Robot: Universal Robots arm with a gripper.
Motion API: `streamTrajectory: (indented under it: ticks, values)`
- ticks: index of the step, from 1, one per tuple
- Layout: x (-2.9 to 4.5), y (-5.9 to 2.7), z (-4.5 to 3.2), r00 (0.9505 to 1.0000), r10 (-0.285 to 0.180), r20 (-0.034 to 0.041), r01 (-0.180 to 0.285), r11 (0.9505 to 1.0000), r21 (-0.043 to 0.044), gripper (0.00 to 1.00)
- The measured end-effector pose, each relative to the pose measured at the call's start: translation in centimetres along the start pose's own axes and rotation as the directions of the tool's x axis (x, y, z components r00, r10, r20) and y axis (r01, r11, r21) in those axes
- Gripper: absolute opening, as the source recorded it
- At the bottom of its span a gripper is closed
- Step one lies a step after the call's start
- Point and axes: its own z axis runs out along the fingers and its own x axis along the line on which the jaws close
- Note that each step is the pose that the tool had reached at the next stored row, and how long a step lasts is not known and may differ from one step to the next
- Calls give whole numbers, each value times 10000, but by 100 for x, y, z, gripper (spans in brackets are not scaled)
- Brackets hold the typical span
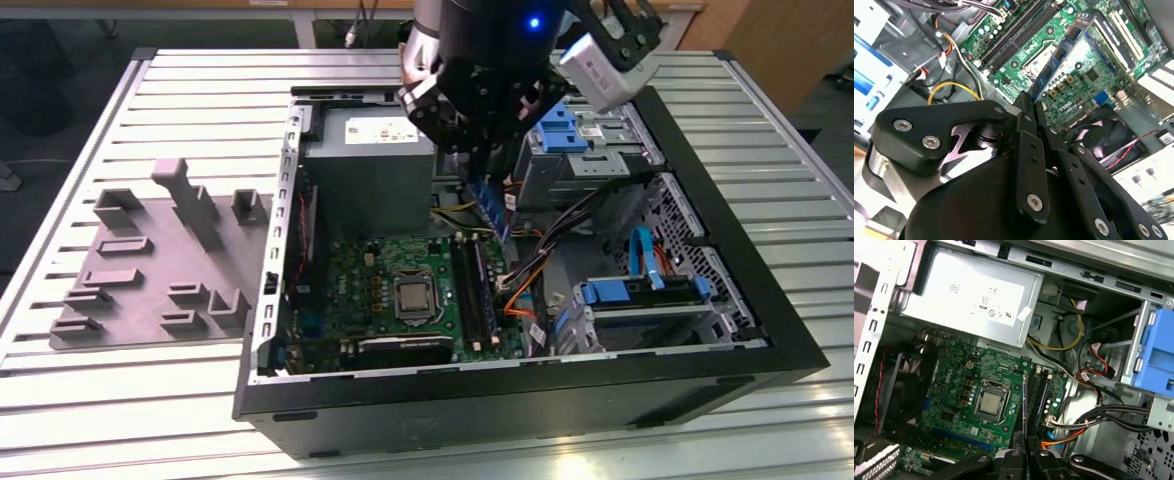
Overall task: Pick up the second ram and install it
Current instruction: 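Insert the second ram into the second slot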
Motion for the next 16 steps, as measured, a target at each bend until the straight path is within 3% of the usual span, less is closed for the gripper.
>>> streamTrajectory:
  ticks: [4, 9, 16]
  values:
    - [0, 0, 11, 9973, 736, 5, -736, 9973, -1, 14]
    - [0, 0, 24, 9885, 1511, 9, -1511, 9885, 1, 14]
    - [0, 0, 27, 9872, 1595, 11, -1595, 9872, 0, 14]
